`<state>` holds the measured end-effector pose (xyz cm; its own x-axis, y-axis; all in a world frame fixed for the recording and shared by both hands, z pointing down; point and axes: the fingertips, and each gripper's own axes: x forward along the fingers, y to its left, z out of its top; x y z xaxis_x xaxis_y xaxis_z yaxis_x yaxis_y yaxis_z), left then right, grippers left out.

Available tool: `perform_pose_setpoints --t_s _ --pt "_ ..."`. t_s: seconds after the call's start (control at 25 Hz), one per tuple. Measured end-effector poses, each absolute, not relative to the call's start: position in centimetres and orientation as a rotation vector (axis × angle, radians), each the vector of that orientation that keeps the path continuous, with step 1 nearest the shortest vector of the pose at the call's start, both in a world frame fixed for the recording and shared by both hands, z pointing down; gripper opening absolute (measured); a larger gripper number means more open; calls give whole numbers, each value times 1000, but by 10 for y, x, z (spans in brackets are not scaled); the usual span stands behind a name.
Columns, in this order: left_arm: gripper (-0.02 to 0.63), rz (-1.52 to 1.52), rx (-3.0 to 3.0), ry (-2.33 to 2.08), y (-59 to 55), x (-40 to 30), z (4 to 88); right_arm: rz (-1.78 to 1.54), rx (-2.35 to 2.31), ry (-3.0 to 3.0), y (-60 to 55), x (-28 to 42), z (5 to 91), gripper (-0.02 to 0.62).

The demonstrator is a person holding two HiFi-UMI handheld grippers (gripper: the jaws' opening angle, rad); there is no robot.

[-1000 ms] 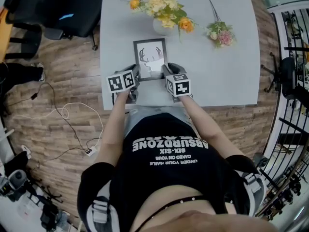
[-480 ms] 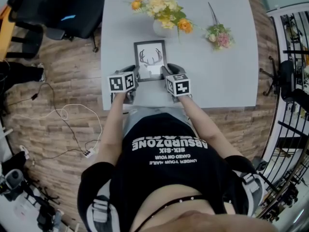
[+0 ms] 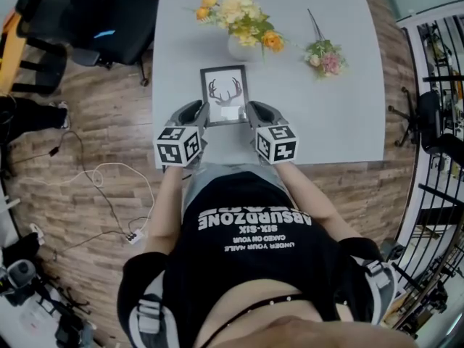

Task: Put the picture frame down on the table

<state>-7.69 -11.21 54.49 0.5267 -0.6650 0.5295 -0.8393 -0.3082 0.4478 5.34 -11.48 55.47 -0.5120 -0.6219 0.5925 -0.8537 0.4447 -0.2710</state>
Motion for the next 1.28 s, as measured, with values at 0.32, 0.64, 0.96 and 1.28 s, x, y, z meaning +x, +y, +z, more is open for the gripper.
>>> perform_pose_setpoints --t_s 0.32,0.64,0.96,1.28 --pt "17 180 2104 -1189 -89 -68 488 737 1220 -2441 -90 34 490 15" --pt "17 303 2191 -1209 -76 -55 479 572 1172 -2510 -77 16 459 15" --pt "17 292 2169 -1211 -76 -50 483 601 1155 -2486 -71 9 468 15" --pt "17 333 2166 -1207 -73 -48 492 608 1148 -2442 -65 15 480 15"
